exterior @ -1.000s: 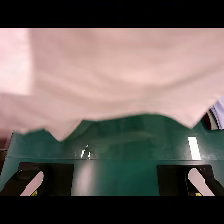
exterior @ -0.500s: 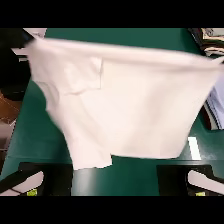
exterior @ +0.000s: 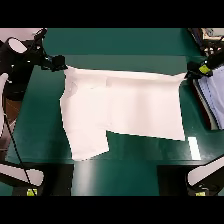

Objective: Fold the shirts.

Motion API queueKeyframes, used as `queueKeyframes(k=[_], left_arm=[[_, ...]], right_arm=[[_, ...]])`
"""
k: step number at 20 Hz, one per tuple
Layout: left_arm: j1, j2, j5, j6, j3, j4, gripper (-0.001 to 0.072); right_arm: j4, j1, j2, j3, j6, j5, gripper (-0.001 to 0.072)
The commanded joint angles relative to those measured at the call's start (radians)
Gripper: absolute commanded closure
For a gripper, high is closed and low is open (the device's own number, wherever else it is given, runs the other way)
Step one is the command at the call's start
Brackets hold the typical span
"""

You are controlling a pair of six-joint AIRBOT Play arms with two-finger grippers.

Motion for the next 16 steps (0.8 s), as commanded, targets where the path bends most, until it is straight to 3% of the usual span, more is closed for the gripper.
queueKeyframes(k=[1, 5, 11, 12, 13, 14, 15, 16], left_arm=[[0.001, -0.032, -0.003, 0.014, 0.015, 0.015, 0.0672], [0.0, -0.032, -0.166, 0.039, -0.045, 0.063, 0.0672], [0.001, -0.032, -0.136, 0.037, -0.245, 0.063, 0.0671], [0.001, -0.032, -0.148, 0.037, -0.257, 0.063, 0.0583], [0.001, -0.031, -0.162, 0.029, -0.256, 0.061, 0.0244], [0.001, -0.024, -0.18, 0.018, -0.25, 0.059, 0.0158], [0.001, -0.006, -0.203, 0.015, -0.247, 0.059, 0.022], [0.001, 0.023, -0.231, 0.021, -0.248, 0.061, 0.0222]], right_arm=[[0.054, 0.002, -0.003, -0.01, -0.001, -0.088, 0.0698], [0.047, 0.014, 0.12, -0.243, -0.002, -0.158, 0.0698], [0.051, 0.056, 0.18, -0.498, -0.001, -0.263, 0.0696], [0.053, 0.06, 0.18, -0.511, 0.0, -0.268, 0.0693], [0.063, 0.06, 0.18, -0.514, -0.001, -0.266, 0.0604], [0.072, 0.06, 0.18, -0.507, -0.001, -0.259, 0.0338], [0.084, 0.054, 0.18, -0.488, -0.002, -0.238, 0.0232], [0.083, 0.043, 0.185, -0.465, -0.014, -0.198, 0.0231]])
